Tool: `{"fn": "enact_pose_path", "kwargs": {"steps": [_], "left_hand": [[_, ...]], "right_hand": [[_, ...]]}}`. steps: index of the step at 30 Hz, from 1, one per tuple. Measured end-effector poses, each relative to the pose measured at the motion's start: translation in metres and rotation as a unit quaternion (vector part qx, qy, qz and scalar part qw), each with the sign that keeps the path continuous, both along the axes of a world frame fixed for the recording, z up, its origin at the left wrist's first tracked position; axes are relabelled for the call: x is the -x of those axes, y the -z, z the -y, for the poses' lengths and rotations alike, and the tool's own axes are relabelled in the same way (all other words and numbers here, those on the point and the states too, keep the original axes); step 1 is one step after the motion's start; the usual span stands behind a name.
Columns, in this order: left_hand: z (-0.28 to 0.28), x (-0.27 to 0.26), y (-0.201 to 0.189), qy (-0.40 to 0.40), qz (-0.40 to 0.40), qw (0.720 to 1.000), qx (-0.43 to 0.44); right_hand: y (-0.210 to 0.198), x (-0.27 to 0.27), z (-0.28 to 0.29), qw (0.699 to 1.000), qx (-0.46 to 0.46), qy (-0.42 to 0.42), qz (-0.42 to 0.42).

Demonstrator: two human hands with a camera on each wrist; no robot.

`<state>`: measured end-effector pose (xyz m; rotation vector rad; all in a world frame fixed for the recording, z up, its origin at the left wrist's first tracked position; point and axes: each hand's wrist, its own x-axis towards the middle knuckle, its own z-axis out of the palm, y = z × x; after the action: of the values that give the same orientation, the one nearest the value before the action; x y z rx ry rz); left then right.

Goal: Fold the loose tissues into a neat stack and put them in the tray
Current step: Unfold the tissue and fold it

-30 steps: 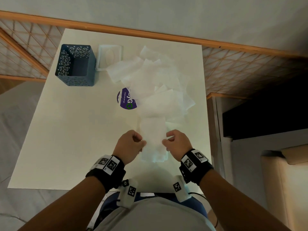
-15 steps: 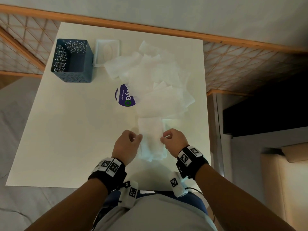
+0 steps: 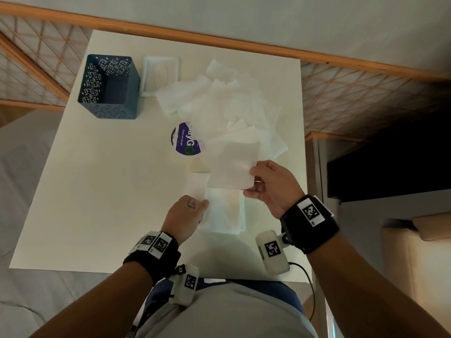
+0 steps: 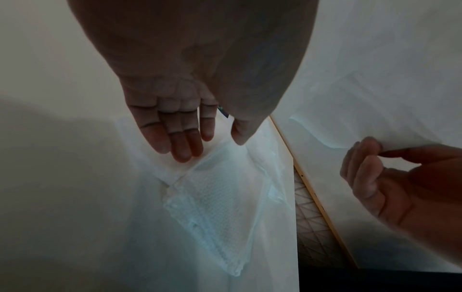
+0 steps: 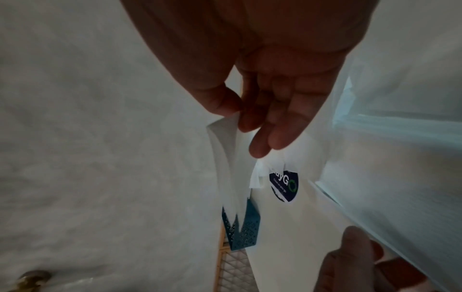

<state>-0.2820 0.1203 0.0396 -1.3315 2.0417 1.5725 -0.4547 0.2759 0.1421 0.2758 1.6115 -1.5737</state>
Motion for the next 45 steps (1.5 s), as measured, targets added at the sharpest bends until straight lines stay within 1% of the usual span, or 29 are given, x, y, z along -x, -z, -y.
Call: {"fn": "enact_pose_path", "kwargs": {"steps": [4,6,10,13,16,19,23,26,31,35,38,41,45], "left_hand": [[0.0,-0.001,0.0,0.028,0.01,0.999,0.036],[0.003,-0.001,0.0,0.039,0.012,0.998,0.041],[0.003,0.003,0.005,0.09,0.021,0.993,0.077],[-0.005,0.008,0.004,0.082,0.023,0.992,0.097],[-0.01,0.011,0.004,0.07,0.029,0.991,0.108],[-0.008,0.015,0.005,0.069,0.035,0.991,0.11],[-0.005,0.018,0.004,0.057,0.038,0.991,0.112],[-0.001,0.016,0.002,0.032,0.03,0.994,0.102],[0.013,0.006,0.001,0.001,0.023,0.994,0.11],[0.024,-0.001,-0.002,-0.009,0.005,0.994,0.106],[0.027,-0.003,-0.009,-0.007,-0.012,0.994,0.112],[0.027,-0.004,-0.019,-0.011,-0.029,0.992,0.12],[0.027,-0.003,-0.036,-0.009,-0.051,0.993,0.107]], "right_hand": [[0.002,0.002,-0.001,1.0,-0.013,0.01,-0.007],[0.007,0.001,-0.003,1.0,-0.025,0.011,-0.008],[0.022,-0.005,-0.009,0.999,-0.049,0.012,-0.003],[0.035,-0.012,-0.012,0.998,-0.066,-0.002,-0.002],[0.053,-0.022,-0.015,0.993,-0.104,-0.049,-0.017],[0.072,-0.033,-0.019,0.98,-0.155,-0.114,-0.055],[0.087,-0.042,-0.022,0.947,-0.202,-0.212,-0.129],[0.091,-0.044,-0.022,0.925,-0.23,-0.253,-0.165],[0.096,-0.05,-0.021,0.909,-0.257,-0.274,-0.183],[0.102,-0.052,-0.02,0.888,-0.306,-0.279,-0.197],[0.101,-0.051,-0.023,0.884,-0.324,-0.278,-0.194],[0.1,-0.047,-0.023,0.879,-0.328,-0.275,-0.21],[0.1,-0.043,-0.019,0.872,-0.329,-0.288,-0.219]]}}
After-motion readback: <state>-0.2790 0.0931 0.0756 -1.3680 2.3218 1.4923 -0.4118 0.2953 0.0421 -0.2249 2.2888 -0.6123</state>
